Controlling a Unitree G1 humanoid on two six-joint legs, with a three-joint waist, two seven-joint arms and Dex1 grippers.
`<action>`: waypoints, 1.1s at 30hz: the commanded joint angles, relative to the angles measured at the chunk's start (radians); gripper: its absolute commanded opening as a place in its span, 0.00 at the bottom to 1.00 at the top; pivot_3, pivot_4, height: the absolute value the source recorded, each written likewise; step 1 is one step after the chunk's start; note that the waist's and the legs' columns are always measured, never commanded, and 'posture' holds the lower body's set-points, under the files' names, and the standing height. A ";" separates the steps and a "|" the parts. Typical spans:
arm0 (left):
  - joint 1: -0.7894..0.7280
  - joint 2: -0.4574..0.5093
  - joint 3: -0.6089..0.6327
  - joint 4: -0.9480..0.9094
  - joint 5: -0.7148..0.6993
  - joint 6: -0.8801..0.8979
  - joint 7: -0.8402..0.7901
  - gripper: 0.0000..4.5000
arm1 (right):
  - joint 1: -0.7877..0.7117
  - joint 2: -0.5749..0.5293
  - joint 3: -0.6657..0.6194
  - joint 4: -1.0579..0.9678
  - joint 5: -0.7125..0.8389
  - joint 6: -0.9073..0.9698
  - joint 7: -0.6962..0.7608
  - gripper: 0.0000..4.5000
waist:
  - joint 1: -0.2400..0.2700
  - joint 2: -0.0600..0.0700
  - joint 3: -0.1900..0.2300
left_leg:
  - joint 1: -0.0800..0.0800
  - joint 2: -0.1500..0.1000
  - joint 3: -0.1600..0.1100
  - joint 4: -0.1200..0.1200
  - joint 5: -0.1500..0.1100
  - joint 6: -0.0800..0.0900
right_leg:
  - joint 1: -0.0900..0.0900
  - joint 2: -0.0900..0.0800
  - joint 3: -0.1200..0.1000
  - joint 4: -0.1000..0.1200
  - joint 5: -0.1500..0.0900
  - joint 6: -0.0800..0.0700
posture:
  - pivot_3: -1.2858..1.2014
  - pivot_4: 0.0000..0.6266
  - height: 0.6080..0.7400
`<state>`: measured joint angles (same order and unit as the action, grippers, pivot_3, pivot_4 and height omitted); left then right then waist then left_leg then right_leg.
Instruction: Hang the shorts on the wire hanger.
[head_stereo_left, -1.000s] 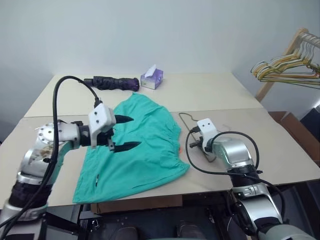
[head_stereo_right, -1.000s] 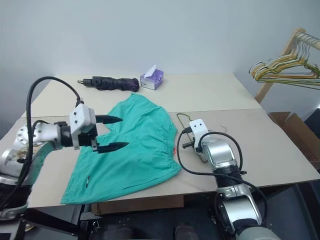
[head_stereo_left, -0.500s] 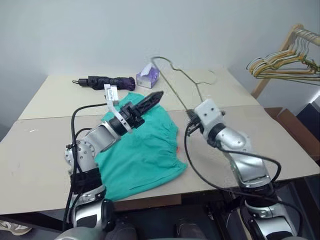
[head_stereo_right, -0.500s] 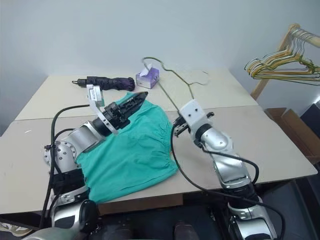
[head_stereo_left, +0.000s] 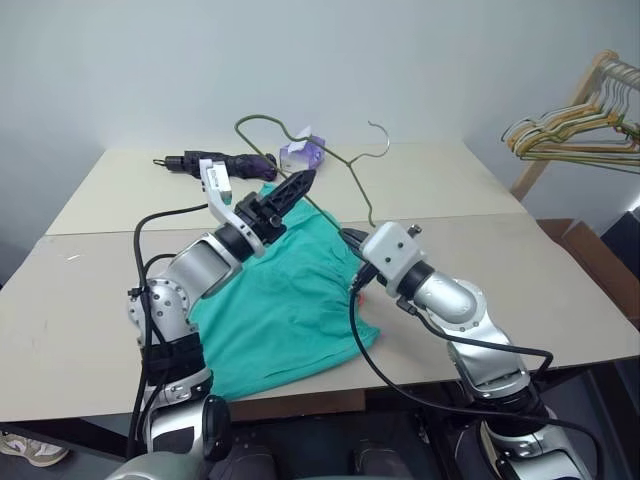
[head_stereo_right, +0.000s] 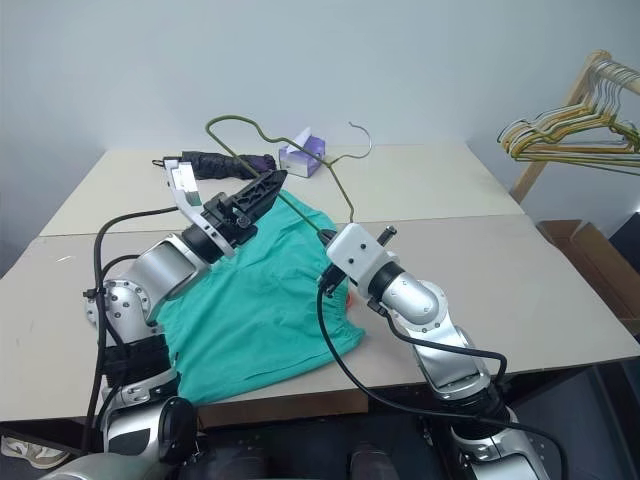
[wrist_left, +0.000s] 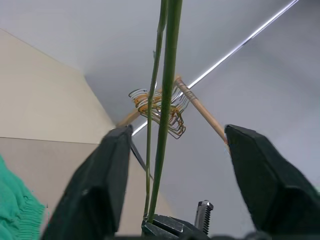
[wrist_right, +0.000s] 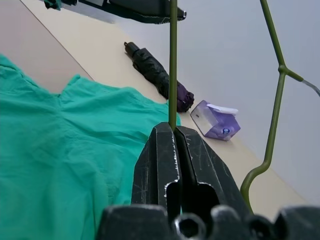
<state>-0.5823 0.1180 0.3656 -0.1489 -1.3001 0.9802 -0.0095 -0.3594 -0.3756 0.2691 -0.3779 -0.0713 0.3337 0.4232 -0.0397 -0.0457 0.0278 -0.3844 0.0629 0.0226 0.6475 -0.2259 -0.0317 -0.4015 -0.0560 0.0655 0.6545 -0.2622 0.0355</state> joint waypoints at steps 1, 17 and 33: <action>-0.023 -0.001 -0.024 -0.025 0.001 -0.038 0.003 0.45 | -0.011 0.007 -0.009 -0.026 -0.013 -0.034 0.000 0.00 | 0.000 0.000 0.000 | 0.000 0.000 0.000 0.000 0.000 0.000 | 0.000 0.000 0.000 0.000 0.000 0.000 | 0.51 0.00 1.00; -0.016 0.042 -0.089 -0.012 0.103 -0.102 -0.048 0.00 | -0.017 0.030 0.028 -0.010 -0.126 -0.085 -0.028 0.12 | -0.002 0.000 0.000 | 0.000 0.000 0.000 0.000 0.000 0.000 | 0.000 0.000 0.000 0.000 0.000 0.000 | 0.52 0.00 1.00; -0.070 0.368 -0.165 0.070 0.338 -0.237 -0.639 0.00 | -0.121 -0.072 -0.311 -0.131 0.408 0.225 0.283 0.99 | 0.003 0.001 0.001 | 0.000 0.000 0.000 -0.001 0.000 0.000 | 0.000 0.000 -0.002 -0.001 0.000 0.000 | 0.52 0.00 1.00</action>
<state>-0.6073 0.4550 0.1962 -0.0895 -0.9901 0.7935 -0.5492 -0.4577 -0.4206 0.0405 -0.5001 0.2147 0.4676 0.6547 -0.0366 -0.0452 0.0284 -0.3842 0.0631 0.0224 0.6464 -0.2258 -0.0318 -0.4014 -0.0559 0.0639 0.6533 -0.2624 0.0353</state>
